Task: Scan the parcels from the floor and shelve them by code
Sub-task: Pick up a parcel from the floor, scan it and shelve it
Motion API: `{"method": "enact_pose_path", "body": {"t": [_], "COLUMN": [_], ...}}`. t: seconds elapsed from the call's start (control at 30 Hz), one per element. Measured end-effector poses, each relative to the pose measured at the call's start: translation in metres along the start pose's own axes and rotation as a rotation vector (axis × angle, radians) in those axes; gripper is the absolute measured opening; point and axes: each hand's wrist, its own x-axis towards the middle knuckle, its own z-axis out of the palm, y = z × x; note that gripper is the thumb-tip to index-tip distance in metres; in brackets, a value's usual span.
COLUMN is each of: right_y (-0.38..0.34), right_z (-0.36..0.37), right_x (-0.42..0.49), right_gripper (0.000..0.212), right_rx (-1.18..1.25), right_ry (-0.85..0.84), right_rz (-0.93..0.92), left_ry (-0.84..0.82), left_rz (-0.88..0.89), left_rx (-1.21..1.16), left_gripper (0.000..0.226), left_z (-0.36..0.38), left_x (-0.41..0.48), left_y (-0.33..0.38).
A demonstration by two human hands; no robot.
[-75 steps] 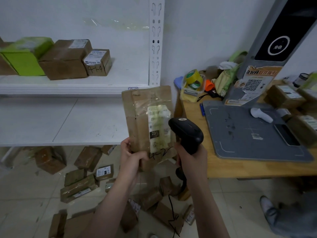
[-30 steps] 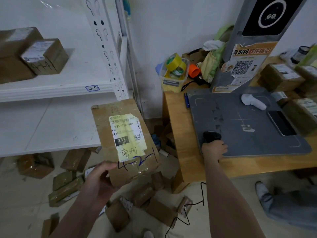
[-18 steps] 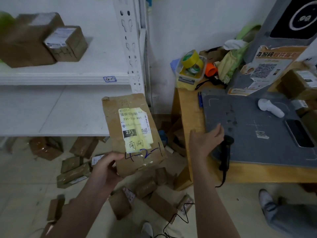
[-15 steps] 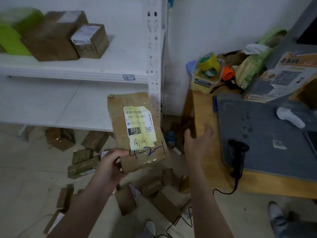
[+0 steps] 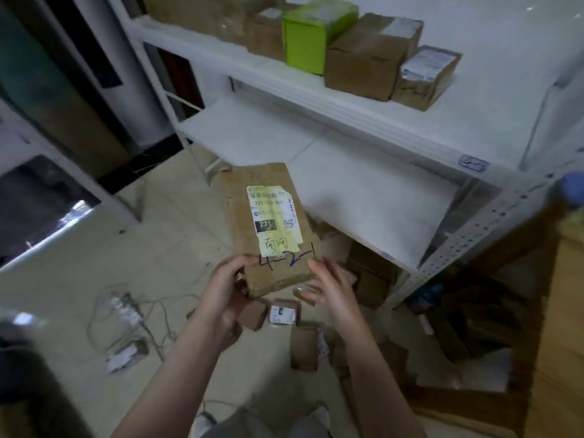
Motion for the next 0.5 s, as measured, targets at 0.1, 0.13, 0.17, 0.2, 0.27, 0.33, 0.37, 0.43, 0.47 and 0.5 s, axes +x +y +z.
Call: {"method": "enact_pose_path", "body": {"t": [0.1, 0.13, 0.17, 0.2, 0.27, 0.33, 0.37, 0.43, 0.47, 0.5], "right_y": [0.012, 0.017, 0.022, 0.028, 0.041, 0.054, 0.062, 0.072, 0.074, 0.074], "right_z": [0.058, 0.078, 0.099, 0.12, 0.164, 0.209, 0.231, 0.272, 0.291, 0.309], "right_x": [0.003, 0.004, 0.006, 0.007, 0.01, 0.013, 0.015, 0.018, 0.018, 0.017], "right_gripper": [0.028, 0.035, 0.04, 0.038, 0.027, 0.025, 0.032, 0.044, 0.04, 0.032], "right_rx": [-0.068, -0.071, -0.066, -0.07, -0.068, -0.049, -0.039, -0.011, -0.003, -0.005], "right_ry": [-0.051, -0.067, -0.075, -0.08, -0.064, -0.056, -0.05, -0.043, -0.049, -0.067], "right_rz": [0.029, 0.041, 0.056, 0.067, 0.09, 0.114, 0.133, 0.17, 0.178, 0.18], "left_ry": [0.057, 0.081, 0.106, 0.125, 0.157, 0.186, 0.198, 0.21, 0.21, 0.212], "left_rz": [-0.004, -0.002, 0.002, 0.006, 0.004, 0.014, 0.014, 0.018, 0.026, 0.037], "left_rx": [-0.05, -0.072, -0.087, -0.093, -0.097, -0.111, -0.121, -0.143, -0.148, -0.155], "left_gripper": [0.017, 0.021, 0.018, 0.012, 0.006, 0.006, 0.006, 0.018, 0.024, 0.029], "left_z": [-0.057, -0.078, -0.099, -0.119, -0.158, -0.197, -0.216, -0.253, -0.269, -0.284], "left_x": [0.003, 0.005, 0.007, 0.01, 0.012, 0.016, 0.017, 0.022, 0.022, 0.023], "left_y": [0.021, 0.027, 0.034, 0.041, 0.057, 0.074, 0.082, 0.098, 0.107, 0.114]}}
